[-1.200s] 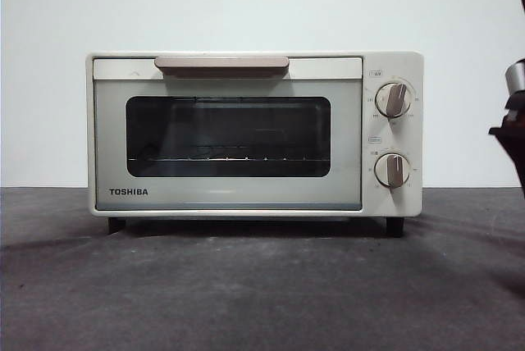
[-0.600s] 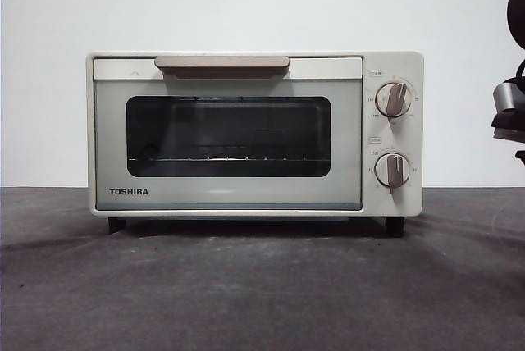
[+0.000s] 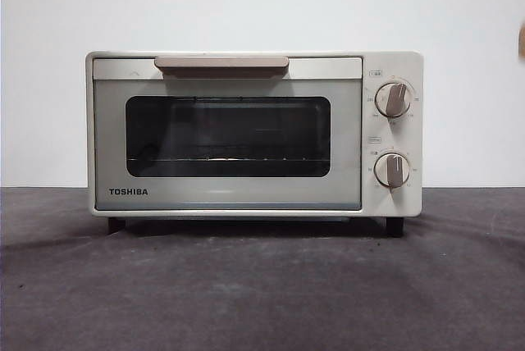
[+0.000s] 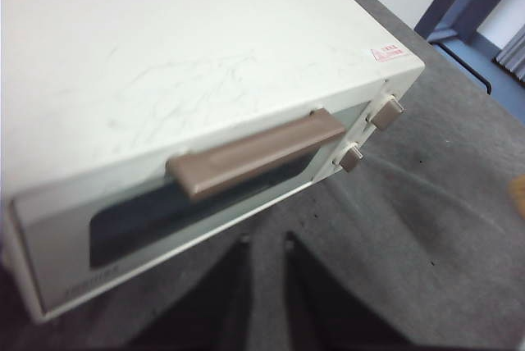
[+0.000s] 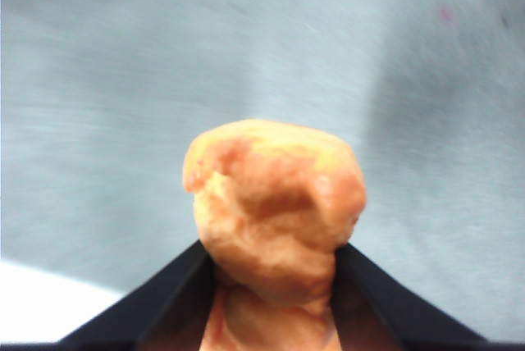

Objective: The left arm flap open the oven, the right arm pick bread and place it into oven, the left arm flap close the oven

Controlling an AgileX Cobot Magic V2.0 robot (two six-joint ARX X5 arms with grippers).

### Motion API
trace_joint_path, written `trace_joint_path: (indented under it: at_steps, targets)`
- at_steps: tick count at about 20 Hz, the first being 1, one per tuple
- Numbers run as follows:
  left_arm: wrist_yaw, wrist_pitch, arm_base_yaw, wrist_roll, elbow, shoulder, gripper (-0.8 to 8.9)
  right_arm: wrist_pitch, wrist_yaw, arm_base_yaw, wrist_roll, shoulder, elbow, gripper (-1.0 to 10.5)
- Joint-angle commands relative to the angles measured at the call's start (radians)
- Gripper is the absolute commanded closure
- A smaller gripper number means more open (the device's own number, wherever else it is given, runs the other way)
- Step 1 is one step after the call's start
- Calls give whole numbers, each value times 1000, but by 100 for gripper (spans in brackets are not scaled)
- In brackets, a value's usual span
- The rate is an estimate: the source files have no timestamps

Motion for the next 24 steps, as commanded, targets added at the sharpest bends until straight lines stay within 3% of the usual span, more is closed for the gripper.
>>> trace_joint_path:
  at_steps: [1,6,11,17,24]
  targets:
    - [-2,16,-27,82,90,105,806,-33,-48,4,-10,-59,44,757]
    - [-2,4,-90,167,256,304,806,-47,-75,4,24,-237,77,757]
    - [-3,5,-123,200,308,411,806,-47,-95,4,45,-365,77,757]
    - [-70,2,-139,271,308,467,806,-48,-103,4,70,-407,77,757]
    - [-70,-19,-139,278,308,521,806,-50,-109,4,87,-407,77,757]
